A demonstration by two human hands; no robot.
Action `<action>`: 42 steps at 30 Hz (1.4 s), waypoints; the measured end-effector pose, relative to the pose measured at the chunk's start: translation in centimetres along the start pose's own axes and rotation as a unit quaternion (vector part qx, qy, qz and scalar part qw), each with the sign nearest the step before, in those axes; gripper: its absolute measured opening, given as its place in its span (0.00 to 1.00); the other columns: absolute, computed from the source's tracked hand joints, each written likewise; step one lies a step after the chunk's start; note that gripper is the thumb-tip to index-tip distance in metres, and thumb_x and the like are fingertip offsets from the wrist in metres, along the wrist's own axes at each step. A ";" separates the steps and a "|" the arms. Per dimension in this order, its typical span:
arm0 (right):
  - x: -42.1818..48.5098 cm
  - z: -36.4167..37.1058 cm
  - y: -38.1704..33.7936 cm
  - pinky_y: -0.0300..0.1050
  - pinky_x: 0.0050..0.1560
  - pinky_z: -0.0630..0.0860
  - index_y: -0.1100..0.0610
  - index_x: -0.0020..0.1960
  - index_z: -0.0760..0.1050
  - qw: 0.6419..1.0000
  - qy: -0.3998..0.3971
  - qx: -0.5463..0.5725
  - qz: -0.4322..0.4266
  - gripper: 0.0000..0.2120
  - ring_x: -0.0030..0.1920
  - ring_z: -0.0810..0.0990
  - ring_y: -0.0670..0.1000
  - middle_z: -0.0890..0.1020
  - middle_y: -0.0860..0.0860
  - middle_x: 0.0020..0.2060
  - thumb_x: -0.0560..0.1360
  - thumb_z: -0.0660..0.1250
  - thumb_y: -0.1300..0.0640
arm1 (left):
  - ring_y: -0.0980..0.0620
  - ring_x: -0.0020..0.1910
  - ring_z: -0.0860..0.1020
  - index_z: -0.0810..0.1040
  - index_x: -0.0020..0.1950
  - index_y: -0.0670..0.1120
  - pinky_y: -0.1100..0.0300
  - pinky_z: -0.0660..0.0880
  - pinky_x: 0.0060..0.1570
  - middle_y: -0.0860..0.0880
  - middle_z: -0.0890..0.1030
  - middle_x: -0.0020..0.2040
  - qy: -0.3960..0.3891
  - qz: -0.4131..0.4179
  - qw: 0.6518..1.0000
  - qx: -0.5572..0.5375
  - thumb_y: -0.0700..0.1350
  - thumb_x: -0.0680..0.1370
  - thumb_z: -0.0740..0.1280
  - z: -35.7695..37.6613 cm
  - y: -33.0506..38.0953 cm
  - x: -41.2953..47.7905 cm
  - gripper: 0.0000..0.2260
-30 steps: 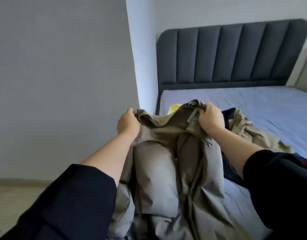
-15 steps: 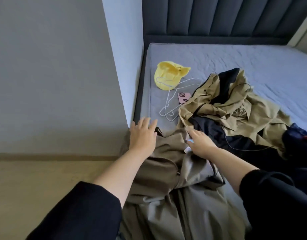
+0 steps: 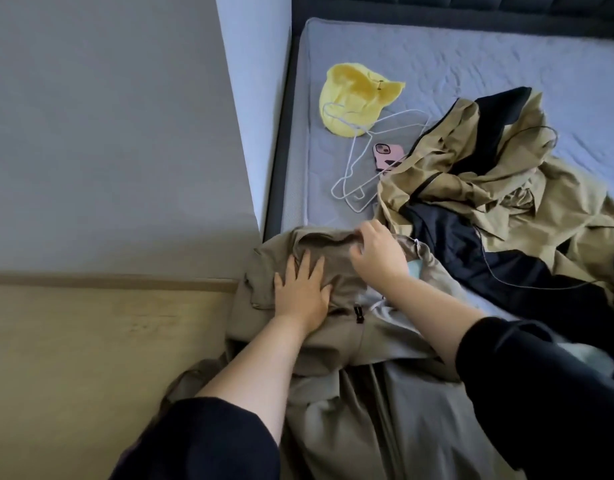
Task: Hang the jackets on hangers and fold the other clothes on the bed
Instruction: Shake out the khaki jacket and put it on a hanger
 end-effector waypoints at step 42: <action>-1.2 -5.5 1.5 0.50 0.37 0.69 0.56 0.39 0.71 0.890 0.198 0.355 0.206 0.14 0.33 0.69 0.53 0.73 0.53 0.30 0.79 0.51 0.63 | 0.51 0.72 0.63 0.68 0.73 0.46 0.60 0.58 0.70 0.49 0.61 0.76 -0.007 -0.046 0.937 -0.346 0.42 0.79 0.63 -3.3 -1.0 -1.4 0.22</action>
Point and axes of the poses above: each hand's wrist, its own x-axis towards the middle knuckle, its own z-axis out of the palm, y = z × x, the point moved 3 cm from there along x, towards the middle knuckle
